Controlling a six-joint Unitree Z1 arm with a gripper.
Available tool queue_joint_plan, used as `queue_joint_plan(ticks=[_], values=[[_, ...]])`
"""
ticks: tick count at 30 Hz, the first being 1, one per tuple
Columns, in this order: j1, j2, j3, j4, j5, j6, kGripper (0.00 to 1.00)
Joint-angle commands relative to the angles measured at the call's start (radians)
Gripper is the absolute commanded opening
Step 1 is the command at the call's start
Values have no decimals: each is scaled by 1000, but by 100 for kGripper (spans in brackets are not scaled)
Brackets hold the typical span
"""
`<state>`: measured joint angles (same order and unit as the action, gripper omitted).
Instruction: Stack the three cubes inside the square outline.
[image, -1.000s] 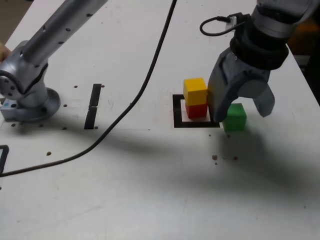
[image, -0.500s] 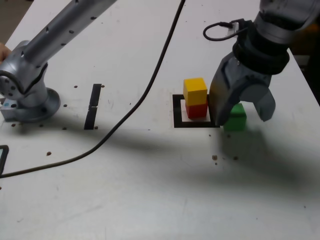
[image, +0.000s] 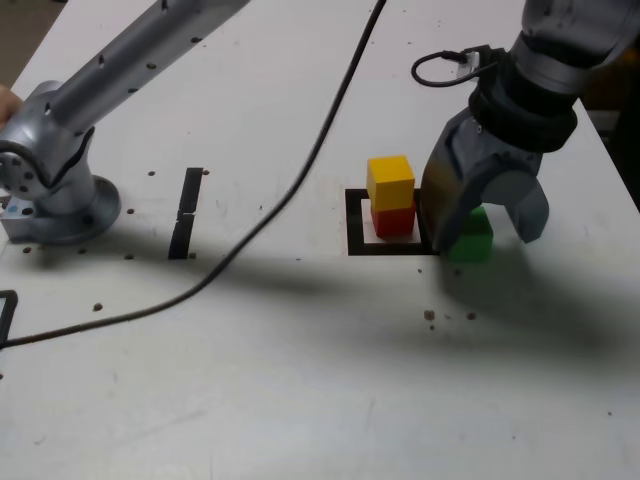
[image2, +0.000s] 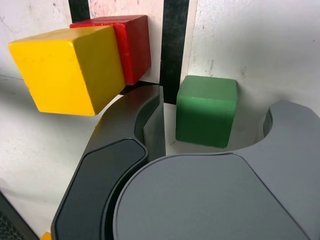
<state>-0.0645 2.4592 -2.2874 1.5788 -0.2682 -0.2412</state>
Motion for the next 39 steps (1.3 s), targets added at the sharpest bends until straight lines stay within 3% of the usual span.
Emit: queue_joint_plan(ticks=[1,8,11,14,20,23,29,39], values=[[2,12,-3,0,-3,5,76],[2,26,-3,-16,-13,19,76],[2,31,-1,-25,-15,23,71],[2,32,2,-33,-14,23,60],[3,29,4,-55,-6,22,30],[3,25,3,-62,-2,22,22],[-1,-5,3,-60,2,20,20],[-65,-164,-12,-13,32,-27,19]])
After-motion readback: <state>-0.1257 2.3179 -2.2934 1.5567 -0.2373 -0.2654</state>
